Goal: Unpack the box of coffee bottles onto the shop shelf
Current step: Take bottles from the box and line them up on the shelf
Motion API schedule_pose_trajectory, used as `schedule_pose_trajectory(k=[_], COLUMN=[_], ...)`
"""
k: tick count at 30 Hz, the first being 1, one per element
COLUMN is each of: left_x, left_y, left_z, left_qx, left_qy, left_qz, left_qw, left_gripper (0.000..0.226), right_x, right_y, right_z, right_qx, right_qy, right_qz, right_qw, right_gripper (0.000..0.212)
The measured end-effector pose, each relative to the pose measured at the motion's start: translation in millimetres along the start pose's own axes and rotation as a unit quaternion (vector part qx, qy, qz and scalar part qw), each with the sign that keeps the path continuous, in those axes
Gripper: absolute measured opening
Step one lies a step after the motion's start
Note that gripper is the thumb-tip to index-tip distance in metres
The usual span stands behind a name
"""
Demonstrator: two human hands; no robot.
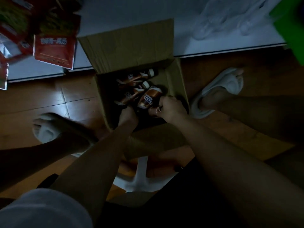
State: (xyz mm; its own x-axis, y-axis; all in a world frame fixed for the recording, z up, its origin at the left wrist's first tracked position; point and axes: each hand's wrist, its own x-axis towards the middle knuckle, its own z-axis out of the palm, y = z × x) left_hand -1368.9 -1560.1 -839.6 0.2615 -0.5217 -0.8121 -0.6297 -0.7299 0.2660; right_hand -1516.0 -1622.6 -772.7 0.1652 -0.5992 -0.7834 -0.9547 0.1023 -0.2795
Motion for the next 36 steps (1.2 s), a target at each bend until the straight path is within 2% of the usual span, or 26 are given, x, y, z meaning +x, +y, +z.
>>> schedule_pose_trajectory(k=[2, 5, 8, 10, 15, 19, 22, 26, 30, 33, 36], left_x=[-11, -31, -43, -47, -48, -66, -78, -101, -118, -133, -148], left_y=[3, 10, 22, 30, 41, 50, 57, 70, 81, 88, 95], left_z=[-10, -23, -33, -37, -43, -67, -90, -125, -161, -184, -202], left_qx=[0.001, -0.012, -0.044, -0.066, -0.131, -0.246, -0.283, -0.295, -0.327, -0.387, -0.393], left_qy=[0.020, 0.077, 0.141, 0.153, 0.161, 0.091, 0.082, 0.110, 0.141, 0.115, 0.108], left_qz=[0.019, 0.097, 0.147, 0.171, 0.212, 0.224, 0.236, 0.267, 0.288, 0.286, 0.324], left_qw=[1.000, 0.992, 0.978, 0.971, 0.955, 0.939, 0.926, 0.911, 0.889, 0.869, 0.854], left_gripper=[0.040, 0.043, 0.038, 0.035, 0.036, 0.033, 0.031, 0.022, 0.031, 0.036, 0.029], right_x=[-5, -12, -17, -22, -38, -51, -66, -89, -109, -125, -137], right_y=[-5, -10, -8, -6, -1, -1, -6, -19, -37, -51, -63], right_z=[-3, -7, -20, -30, -43, -59, -78, -98, -116, -135, -153], right_qx=[0.024, 0.054, 0.132, 0.165, 0.243, 0.320, 0.364, 0.460, 0.542, 0.578, 0.599], right_qy=[0.038, 0.094, 0.113, 0.119, 0.144, 0.146, 0.144, 0.144, 0.135, 0.123, 0.117], right_qz=[-0.014, -0.025, -0.004, 0.000, 0.001, -0.002, -0.039, -0.080, -0.106, -0.136, -0.149], right_qw=[0.999, 0.994, 0.985, 0.979, 0.959, 0.936, 0.919, 0.873, 0.823, 0.795, 0.778], right_gripper=[0.033, 0.028, 0.031, 0.033, 0.033, 0.041, 0.042, 0.034, 0.033, 0.021, 0.014])
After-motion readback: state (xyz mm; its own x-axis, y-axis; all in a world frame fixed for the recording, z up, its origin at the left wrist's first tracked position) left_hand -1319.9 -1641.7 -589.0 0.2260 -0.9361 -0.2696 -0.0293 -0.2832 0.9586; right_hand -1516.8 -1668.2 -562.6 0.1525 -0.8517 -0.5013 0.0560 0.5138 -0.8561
